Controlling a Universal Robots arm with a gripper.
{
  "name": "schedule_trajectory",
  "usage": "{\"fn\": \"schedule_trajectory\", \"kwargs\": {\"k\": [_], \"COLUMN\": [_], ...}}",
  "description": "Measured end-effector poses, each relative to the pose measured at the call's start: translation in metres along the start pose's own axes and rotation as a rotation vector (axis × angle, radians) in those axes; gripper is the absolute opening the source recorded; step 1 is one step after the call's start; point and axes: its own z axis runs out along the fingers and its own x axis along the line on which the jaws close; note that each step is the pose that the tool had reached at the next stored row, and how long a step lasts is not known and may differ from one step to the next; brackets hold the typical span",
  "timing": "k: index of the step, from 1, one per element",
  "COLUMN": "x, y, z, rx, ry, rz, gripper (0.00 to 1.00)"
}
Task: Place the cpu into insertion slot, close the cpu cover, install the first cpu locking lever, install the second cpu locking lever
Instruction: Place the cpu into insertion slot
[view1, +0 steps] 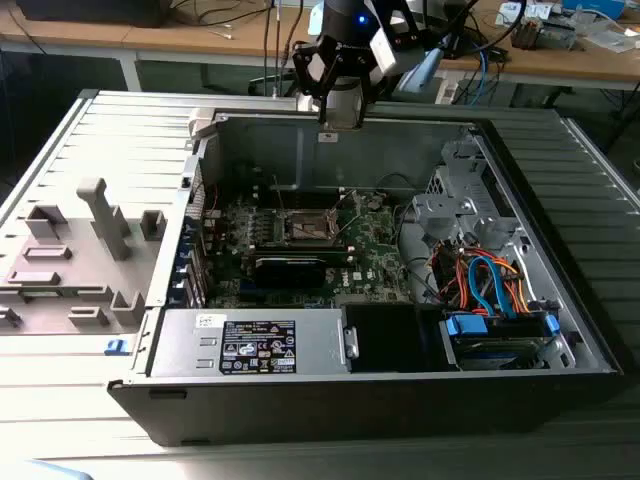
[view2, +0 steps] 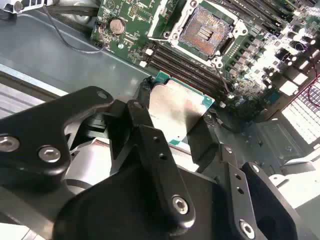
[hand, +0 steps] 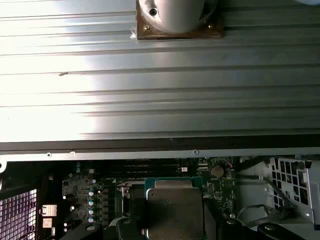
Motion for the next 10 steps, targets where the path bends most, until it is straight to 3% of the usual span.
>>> {"fn": "schedule_trajectory", "kwargs": {"k": [1,3,10], "x": [0.0000,0.0015,0.0015], "y": [0.0000,-0.0024,-0.0036], "z": [0.0000,0.0058,0.0063], "rx": [0.0000,0.0110,0.0112], "ry": [0.0000,-0.0002,-0.0002], "rz": [0.000,0.000,0.000], "gripper": [0.55,0.55,0.55]}}
